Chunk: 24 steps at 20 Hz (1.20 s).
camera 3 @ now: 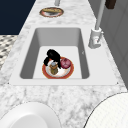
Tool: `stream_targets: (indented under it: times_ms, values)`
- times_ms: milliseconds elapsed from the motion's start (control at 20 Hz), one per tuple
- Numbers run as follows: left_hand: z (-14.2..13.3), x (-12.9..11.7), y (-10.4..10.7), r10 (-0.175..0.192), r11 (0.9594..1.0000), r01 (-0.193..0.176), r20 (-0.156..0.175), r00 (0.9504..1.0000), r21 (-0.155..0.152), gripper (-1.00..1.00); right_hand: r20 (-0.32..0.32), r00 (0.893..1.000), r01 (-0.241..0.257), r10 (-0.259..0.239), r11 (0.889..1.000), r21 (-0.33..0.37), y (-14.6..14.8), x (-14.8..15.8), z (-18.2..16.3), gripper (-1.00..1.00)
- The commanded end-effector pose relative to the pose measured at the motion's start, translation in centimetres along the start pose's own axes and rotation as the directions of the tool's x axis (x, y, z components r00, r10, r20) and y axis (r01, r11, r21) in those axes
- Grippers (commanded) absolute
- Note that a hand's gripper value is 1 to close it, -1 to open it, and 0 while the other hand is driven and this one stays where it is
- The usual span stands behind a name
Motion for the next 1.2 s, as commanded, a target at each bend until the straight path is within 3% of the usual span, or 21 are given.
stream_targets:
  times_ms: [0, 100, 250, 300, 350, 400, 500, 650, 900, 1050, 1100, 1150]
  values:
    - [0.0, -0.3, 0.3, 0.019, 0.9997, -0.019, 0.000, 0.9998, -0.015, -1.00, 0.000, 1.000, 0.000, 0.000, 1.000, 0.000, 0.0, 0.0, 0.0, 0.00]
    - [-0.1, -0.4, 0.5, 0.072, 0.9973, -0.072, 0.005, 0.9974, -0.011, -1.00, 0.000, 1.000, 0.000, 0.000, 1.000, 0.000, 0.0, 0.0, 0.0, 0.00]
    - [-0.1, 0.2, 1.4, 0.115, 0.9932, -0.114, 0.017, 0.9933, -0.021, -1.00, 0.000, 1.000, 0.000, 0.000, 1.000, 0.000, 0.0, 0.0, 0.0, 0.00]
    - [-0.1, 1.1, 1.8, 0.136, 0.9893, -0.133, 0.052, 0.9894, -0.061, -1.00, 0.000, 1.000, 0.000, 0.000, 1.000, 0.000, 0.0, 0.0, 0.0, 0.00]
    - [-0.1, 0.9, 2.0, 0.142, 0.9878, -0.137, 0.064, 0.9878, -0.075, -1.00, 0.000, 1.000, 0.000, 0.000, 1.000, 0.000, 0.0, 0.0, 0.0, 0.00]
    - [-0.2, 0.8, 2.5, 0.188, 0.9819, -0.187, 0.030, 0.9818, -0.034, -1.00, 0.000, 1.000, 0.000, 0.000, 1.000, 0.000, 0.0, 0.0, 0.0, 0.00]
    - [0.3, 1.1, 2.6, 0.179, 0.9837, -0.177, 0.047, 0.9828, -0.029, -1.00, 0.000, 1.000, 0.000, 0.000, 1.000, 0.000, 0.0, 0.0, 0.0, 0.00]
    - [0.5, 1.4, 2.9, 0.214, 0.9765, -0.213, 0.045, 0.9757, -0.032, -1.00, 0.000, 1.000, 0.000, 0.000, 1.000, 0.000, 0.0, 0.0, 0.0, 0.00]
    - [0.3, 3.1, 4.3, 0.220, 0.9749, -0.217, 0.044, 0.9746, -0.048, -1.00, 0.000, 1.000, 0.000, 0.000, 1.000, 0.000, 0.0, 0.0, 0.0, 0.00]
    - [0.3, 3.8, 5.2, 0.233, 0.9719, -0.232, 0.035, 0.9717, -0.040, -1.00, 0.000, 1.000, 0.000, 0.000, 1.000, 0.000, 0.0, 0.0, 0.0, 0.00]
    - [0.1, 4.0, 5.3, 0.227, 0.9736, -0.226, 0.032, 0.9735, -0.034, -1.00, 0.000, 1.000, 0.000, 0.000, 1.000, 0.000, 0.0, 0.0, 0.0, 0.00]
    - [0.1, 4.0, 5.3, 0.231, 0.9728, -0.230, 0.027, 0.9727, -0.029, -1.00, 0.000, 1.000, 0.000, 0.000, 1.000, 0.000, 0.0, 0.0, 0.0, 0.00]
